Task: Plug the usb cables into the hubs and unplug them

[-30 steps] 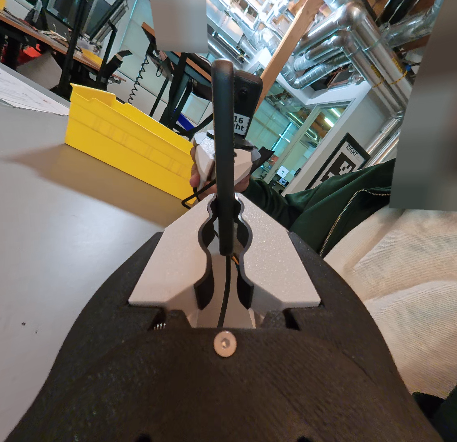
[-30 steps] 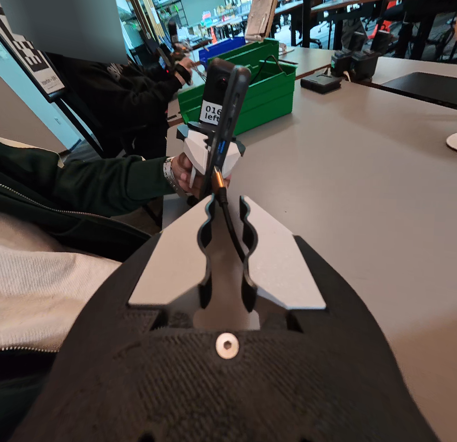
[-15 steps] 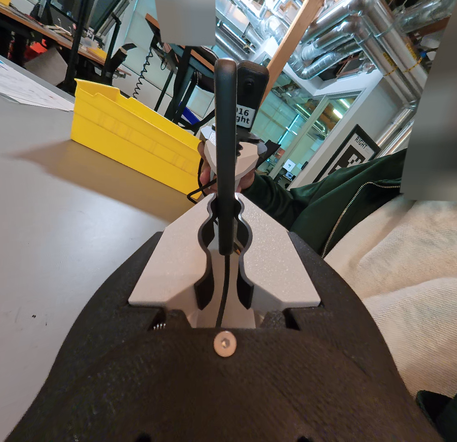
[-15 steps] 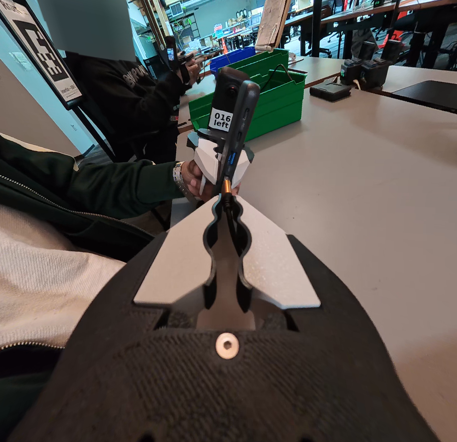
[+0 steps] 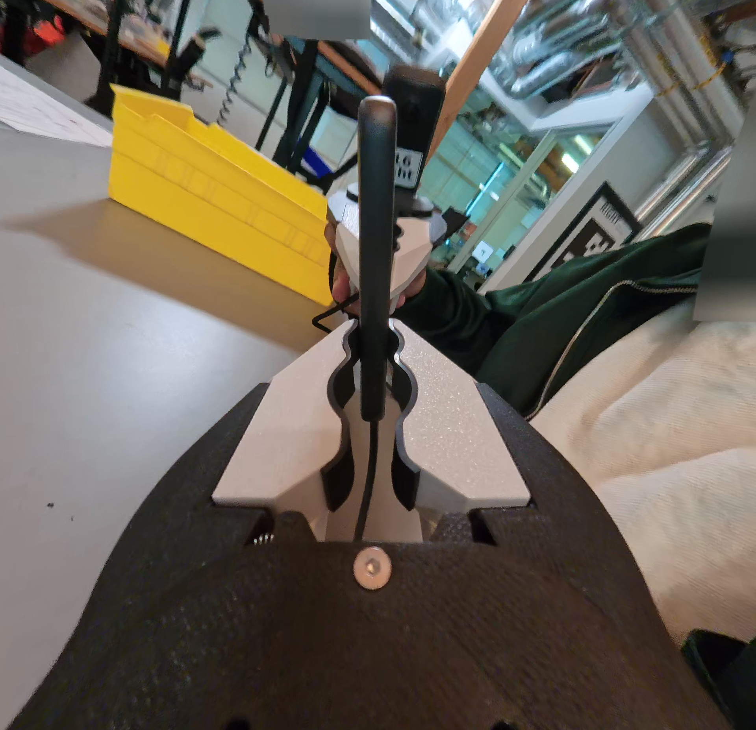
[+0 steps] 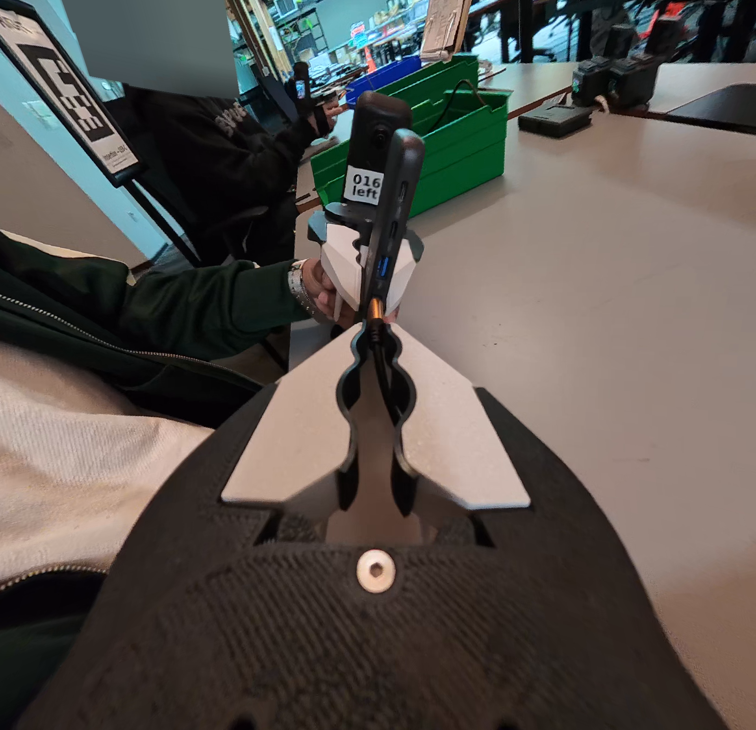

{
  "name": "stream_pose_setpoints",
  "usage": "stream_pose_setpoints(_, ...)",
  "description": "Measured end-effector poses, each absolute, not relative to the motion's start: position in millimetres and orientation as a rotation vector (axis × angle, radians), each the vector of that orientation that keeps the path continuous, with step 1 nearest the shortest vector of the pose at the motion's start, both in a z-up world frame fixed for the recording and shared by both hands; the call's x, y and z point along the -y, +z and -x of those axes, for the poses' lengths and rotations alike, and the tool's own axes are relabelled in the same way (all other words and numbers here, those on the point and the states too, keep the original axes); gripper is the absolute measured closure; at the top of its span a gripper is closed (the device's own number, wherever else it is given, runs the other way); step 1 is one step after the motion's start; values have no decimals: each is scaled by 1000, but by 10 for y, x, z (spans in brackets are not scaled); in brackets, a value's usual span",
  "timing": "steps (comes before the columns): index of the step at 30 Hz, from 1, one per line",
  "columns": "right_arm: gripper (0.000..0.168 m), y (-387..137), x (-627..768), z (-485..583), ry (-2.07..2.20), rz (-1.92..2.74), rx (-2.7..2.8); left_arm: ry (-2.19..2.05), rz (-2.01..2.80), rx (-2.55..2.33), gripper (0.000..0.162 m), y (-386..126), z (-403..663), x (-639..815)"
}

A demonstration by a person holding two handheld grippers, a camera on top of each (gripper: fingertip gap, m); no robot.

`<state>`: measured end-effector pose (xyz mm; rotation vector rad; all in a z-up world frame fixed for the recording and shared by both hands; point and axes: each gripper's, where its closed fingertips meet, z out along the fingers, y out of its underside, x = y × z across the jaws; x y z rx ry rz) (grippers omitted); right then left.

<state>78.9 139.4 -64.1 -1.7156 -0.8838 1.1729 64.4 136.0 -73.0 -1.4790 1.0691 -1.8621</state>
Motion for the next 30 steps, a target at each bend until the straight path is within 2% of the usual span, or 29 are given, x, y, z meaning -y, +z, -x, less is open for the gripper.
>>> stream_pose_setpoints(17, 162, -662, -1461, -809, 1144, 1715, 843, -1878, 1468, -927, 149, -668, -629, -1508)
stream_pose_setpoints(30, 161, -571, -1509, -840, 1192, 1668, 757, -1857, 1428, -903, 153, -591, -569, -1563)
